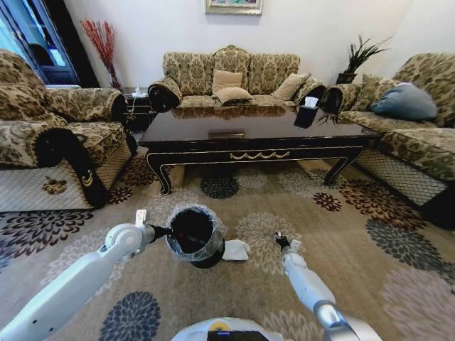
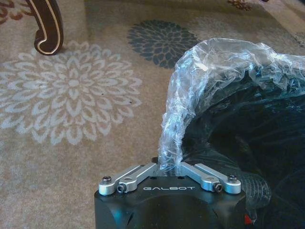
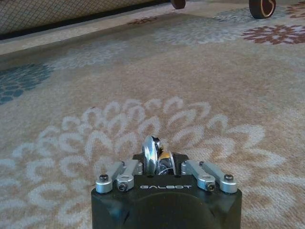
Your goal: Move to the front of the table and pick up the trash from the floor, then place it into the trash bin.
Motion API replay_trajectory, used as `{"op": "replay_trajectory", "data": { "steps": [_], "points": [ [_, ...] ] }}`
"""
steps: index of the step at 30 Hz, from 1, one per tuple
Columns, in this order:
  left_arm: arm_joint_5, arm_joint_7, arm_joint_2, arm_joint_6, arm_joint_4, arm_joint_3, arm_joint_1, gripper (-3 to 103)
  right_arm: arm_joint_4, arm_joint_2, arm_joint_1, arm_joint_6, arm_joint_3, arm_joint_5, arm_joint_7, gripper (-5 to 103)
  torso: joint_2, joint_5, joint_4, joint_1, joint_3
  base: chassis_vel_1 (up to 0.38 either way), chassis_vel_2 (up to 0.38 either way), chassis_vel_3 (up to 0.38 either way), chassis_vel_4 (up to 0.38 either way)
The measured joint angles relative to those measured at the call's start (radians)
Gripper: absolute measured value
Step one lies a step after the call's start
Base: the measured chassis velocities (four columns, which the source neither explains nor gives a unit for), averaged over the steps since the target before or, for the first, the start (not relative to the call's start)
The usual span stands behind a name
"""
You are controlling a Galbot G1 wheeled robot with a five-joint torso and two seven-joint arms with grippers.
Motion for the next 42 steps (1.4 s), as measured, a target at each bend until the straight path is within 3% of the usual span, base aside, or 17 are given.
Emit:
{"op": "replay_trajectory", "data": {
  "steps": [3,12,20,23,27,36,42],
  "points": [
    [0.001,0.000,-0.001,0.000,-0.001,-0.002,0.002,0,0.011,-0.002,-0.010,0.000,0.000,-0.001,0.000,27,0.000,-0.0001,0.0000,0.000,0.000,0.000,0.000,0.000,0.000],
    [0.010,-0.003,-0.009,0.000,-0.023,-0.003,0.020,0,0.071,0.000,-0.057,-0.015,0.020,0.000,0.010,27,0.000,0.0000,0.0002,0.000,0.000,0.000,0.000,0.000,0.000],
    [0.042,-0.020,-0.028,0.000,-0.027,0.023,0.022,0,0.380,-0.082,-0.181,-0.061,0.002,0.132,0.052,27,0.000,0.0003,0.0002,0.000,0.000,0.000,0.000,0.000,0.000],
    [0.050,-0.021,-0.036,0.000,-0.028,0.031,0.027,0,0.503,-0.111,-0.233,-0.064,0.009,0.139,0.057,27,0.000,0.0001,-0.0002,0.000,0.000,0.000,0.000,0.000,0.000],
    [0.055,-0.031,-0.040,0.000,-0.037,0.041,0.031,0,0.691,-0.141,-0.326,-0.062,0.028,0.111,0.058,27,0.000,-0.0002,0.0000,0.000,0.000,0.000,0.000,0.000,0.000],
    [0.050,-0.047,-0.044,0.000,-0.062,0.060,0.036,0,1.095,-0.146,-0.585,-0.021,0.055,-0.049,0.052,27,0.000,-0.0002,0.0000,0.000,0.000,0.000,0.000,0.000,0.000],
    [0.049,-0.054,-0.042,0.000,-0.070,0.068,0.046,0,1.250,-0.128,-0.685,-0.006,0.052,-0.121,0.046,27,0.000,-0.0001,0.0001,0.000,0.000,0.000,0.000,0.000,0.000]
  ]
}}
